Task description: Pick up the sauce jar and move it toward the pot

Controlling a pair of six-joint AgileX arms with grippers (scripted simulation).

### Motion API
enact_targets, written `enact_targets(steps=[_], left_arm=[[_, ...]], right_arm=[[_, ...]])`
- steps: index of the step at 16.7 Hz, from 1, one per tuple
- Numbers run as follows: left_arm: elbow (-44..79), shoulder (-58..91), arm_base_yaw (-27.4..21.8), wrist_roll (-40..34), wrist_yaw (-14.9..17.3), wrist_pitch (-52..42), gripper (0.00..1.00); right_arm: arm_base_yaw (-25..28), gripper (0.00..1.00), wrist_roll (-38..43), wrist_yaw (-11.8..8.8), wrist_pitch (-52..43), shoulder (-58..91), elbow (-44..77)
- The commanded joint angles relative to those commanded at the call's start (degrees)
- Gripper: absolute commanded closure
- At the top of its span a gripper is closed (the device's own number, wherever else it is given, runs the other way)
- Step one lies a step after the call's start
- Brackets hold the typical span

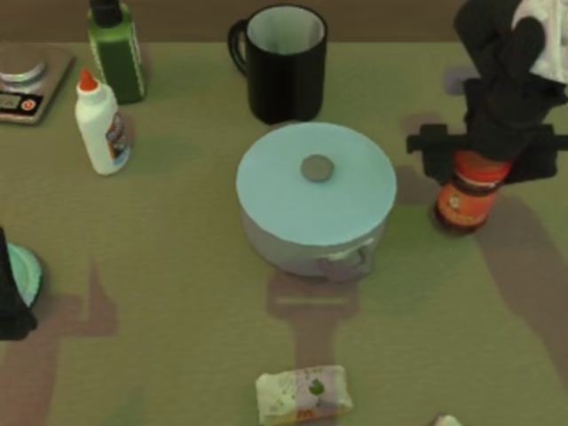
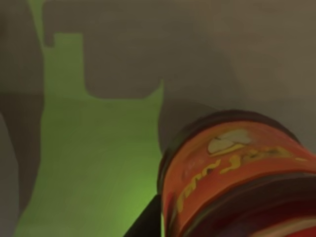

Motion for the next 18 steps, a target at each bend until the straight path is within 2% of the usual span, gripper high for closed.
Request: enact_targets(steps=[6,18], left_arm=[[0.00,0.00,0.00,0.00,0.00,0.00,0.00],[0.00,0.00,0.00,0.00,0.00,0.00,0.00]], right_arm=[[0.11,1.00,-0.07,0.02,2.26,1.05,-1.50],[0.11,0.10,-0.07,0.02,2.26,1.05,-1.50]])
